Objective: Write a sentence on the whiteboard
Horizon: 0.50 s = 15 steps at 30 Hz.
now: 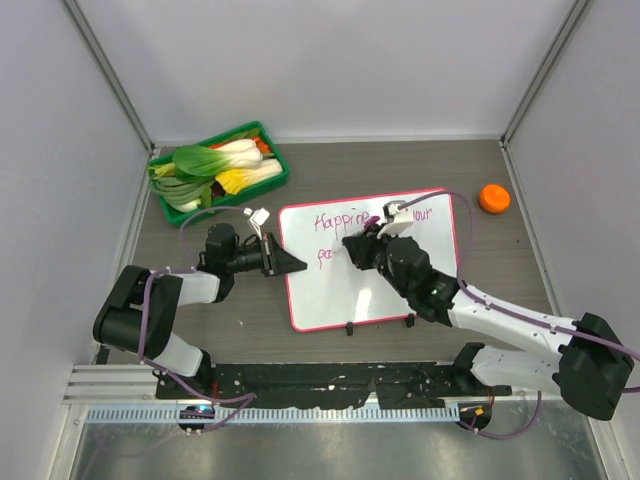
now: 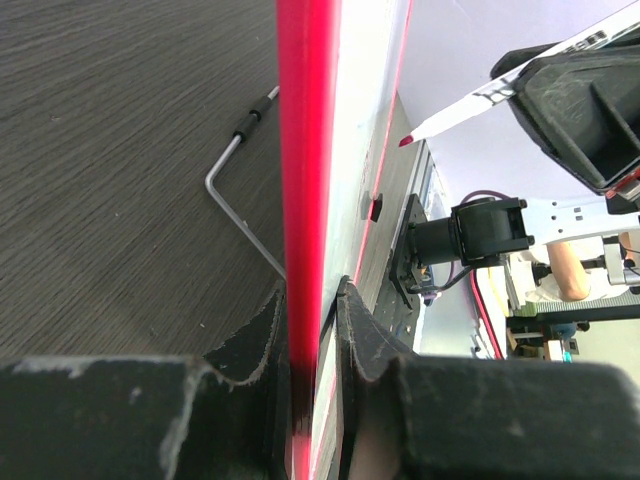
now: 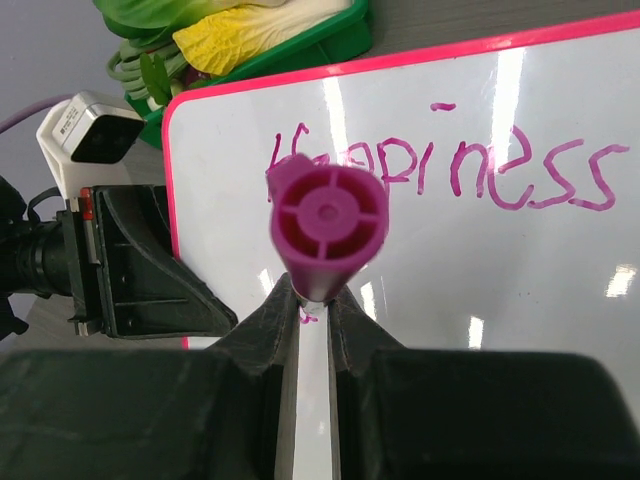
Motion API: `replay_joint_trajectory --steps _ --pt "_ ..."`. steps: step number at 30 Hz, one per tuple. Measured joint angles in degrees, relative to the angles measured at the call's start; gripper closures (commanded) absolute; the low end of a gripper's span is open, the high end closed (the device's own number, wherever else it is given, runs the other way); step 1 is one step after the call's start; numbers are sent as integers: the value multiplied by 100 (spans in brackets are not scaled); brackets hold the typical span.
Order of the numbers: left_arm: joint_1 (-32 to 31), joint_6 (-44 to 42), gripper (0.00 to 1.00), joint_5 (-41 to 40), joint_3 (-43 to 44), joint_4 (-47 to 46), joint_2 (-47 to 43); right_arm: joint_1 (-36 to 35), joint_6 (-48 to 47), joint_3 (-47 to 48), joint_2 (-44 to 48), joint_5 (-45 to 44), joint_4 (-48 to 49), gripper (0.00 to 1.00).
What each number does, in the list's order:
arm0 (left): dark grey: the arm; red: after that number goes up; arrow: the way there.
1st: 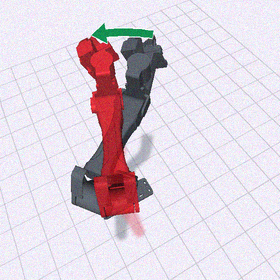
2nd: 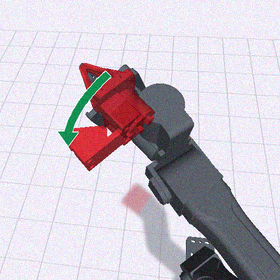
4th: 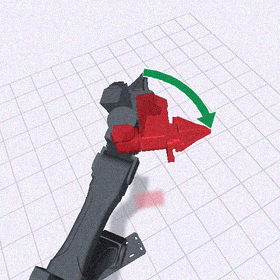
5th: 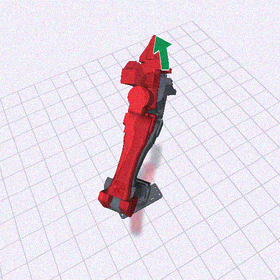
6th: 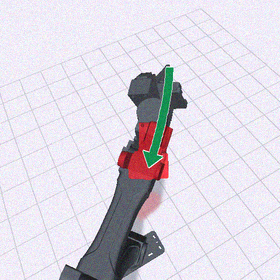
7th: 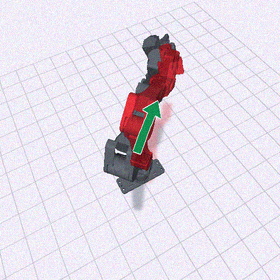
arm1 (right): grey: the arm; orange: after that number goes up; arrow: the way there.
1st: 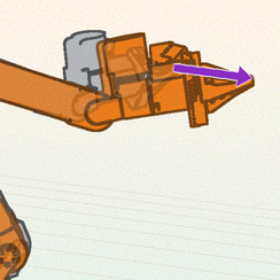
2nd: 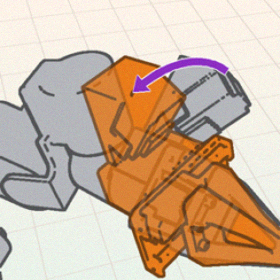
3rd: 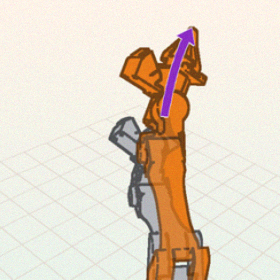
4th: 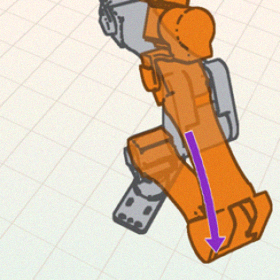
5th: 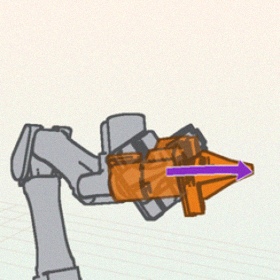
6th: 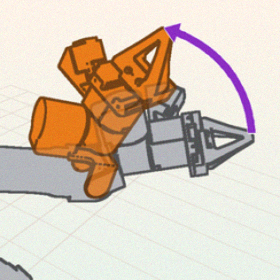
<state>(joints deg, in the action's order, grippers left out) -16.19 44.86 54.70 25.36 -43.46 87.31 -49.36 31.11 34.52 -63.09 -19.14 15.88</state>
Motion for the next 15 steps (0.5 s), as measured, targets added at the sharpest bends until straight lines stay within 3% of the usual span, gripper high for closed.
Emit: replay_joint_trajectory --steps 15 --pt "0 -7 100 0 0 4 -7 44 -101 260 -260 -46 -11 99"
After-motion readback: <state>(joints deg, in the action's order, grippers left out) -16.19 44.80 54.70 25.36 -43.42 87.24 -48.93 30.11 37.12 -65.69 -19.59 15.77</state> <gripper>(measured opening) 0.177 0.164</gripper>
